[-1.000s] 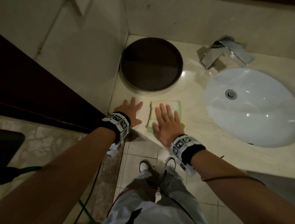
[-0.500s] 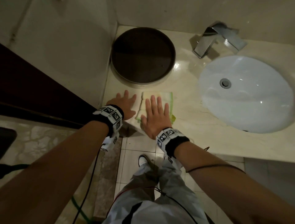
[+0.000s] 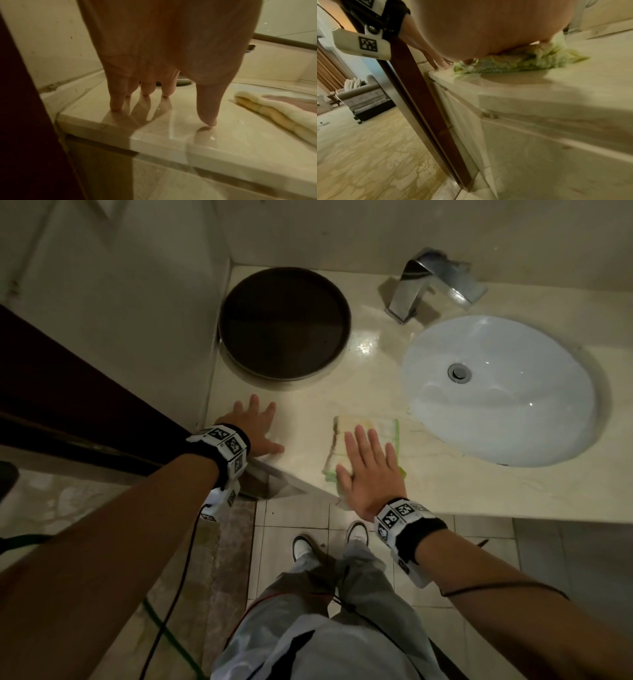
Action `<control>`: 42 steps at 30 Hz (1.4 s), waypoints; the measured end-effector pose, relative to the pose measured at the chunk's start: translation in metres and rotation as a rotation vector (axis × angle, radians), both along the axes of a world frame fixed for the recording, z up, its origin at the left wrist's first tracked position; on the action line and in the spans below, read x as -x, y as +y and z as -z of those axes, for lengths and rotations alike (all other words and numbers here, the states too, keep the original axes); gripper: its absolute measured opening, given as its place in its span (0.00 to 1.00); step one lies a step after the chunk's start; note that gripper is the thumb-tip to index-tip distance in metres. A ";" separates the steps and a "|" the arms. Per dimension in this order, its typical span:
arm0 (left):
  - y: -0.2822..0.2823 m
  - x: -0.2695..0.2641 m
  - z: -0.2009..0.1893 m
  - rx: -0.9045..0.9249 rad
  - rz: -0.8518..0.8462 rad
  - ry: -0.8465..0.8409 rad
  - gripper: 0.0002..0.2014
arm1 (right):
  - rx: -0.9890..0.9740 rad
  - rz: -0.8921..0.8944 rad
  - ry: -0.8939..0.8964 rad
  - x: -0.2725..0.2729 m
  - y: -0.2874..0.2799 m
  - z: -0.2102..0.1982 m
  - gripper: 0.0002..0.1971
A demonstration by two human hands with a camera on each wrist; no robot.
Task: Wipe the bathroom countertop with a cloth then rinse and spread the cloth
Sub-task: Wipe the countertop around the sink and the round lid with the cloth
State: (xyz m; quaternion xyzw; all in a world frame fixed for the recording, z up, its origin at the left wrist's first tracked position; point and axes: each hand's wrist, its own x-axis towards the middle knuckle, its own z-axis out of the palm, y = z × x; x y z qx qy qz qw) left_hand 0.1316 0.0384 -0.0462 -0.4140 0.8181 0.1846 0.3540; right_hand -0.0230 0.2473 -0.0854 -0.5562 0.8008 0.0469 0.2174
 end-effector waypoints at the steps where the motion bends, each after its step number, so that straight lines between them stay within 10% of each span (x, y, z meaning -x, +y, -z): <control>1: 0.000 0.000 0.000 0.001 0.001 0.001 0.50 | -0.008 0.003 -0.001 0.002 0.002 -0.002 0.33; 17: -0.001 -0.005 0.012 0.013 0.009 0.030 0.51 | -0.063 0.036 0.018 -0.094 -0.054 -0.002 0.37; 35: 0.010 -0.003 0.008 0.023 -0.019 0.041 0.54 | 0.030 0.097 0.046 0.002 0.056 0.002 0.35; 42: 0.014 0.001 0.012 0.028 -0.047 0.033 0.55 | 0.019 0.277 0.004 -0.037 0.021 -0.001 0.40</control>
